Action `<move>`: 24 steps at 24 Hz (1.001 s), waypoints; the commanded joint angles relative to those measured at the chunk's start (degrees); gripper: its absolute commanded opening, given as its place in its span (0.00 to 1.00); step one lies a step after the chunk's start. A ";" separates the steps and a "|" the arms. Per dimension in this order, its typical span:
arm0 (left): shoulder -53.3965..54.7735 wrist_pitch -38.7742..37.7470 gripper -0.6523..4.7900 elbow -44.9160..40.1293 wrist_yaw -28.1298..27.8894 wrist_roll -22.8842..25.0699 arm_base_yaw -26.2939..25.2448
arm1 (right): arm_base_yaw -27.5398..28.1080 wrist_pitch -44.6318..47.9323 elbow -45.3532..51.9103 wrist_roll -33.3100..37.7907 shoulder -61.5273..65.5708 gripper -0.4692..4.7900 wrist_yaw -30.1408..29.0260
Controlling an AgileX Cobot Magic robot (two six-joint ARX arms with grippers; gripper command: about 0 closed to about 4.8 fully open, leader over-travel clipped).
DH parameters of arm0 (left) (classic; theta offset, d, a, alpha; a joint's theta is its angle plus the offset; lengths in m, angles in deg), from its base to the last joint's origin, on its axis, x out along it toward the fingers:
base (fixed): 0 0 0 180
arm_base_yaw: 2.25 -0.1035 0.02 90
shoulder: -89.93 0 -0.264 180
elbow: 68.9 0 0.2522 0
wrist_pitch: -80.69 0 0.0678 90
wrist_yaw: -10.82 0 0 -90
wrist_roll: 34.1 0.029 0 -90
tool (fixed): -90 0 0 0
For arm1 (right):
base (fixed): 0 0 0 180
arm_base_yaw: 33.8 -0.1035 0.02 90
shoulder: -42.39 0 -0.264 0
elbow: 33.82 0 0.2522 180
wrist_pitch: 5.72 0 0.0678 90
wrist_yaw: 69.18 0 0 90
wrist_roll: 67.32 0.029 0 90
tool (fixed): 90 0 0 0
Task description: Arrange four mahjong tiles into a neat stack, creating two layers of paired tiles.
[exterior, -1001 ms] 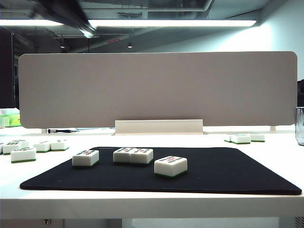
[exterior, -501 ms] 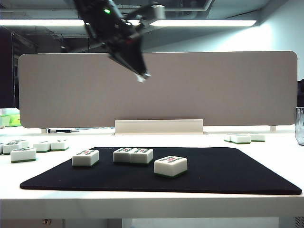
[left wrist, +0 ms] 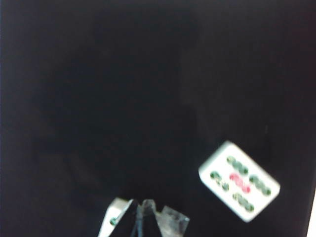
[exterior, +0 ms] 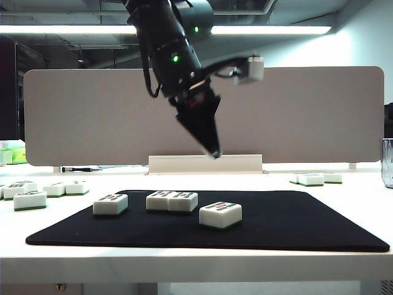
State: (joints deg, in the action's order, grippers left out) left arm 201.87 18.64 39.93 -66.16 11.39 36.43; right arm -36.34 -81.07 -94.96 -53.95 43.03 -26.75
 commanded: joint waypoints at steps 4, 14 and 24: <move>0.61 -5.22 0.71 -0.02 -3.02 6.43 2.38 | -0.07 0.42 -0.13 -0.35 -0.68 0.09 0.09; 4.90 -7.80 0.71 -0.02 -9.18 20.74 8.52 | -0.07 0.50 -0.13 -0.37 -0.68 0.09 0.09; 7.39 -5.44 0.64 -0.07 -8.92 21.70 9.16 | -0.04 0.50 -0.13 -0.37 -0.68 0.09 0.11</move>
State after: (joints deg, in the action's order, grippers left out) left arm 209.02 13.54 39.82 -75.56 33.34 45.26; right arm -36.34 -81.07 -94.96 -53.97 43.03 -26.73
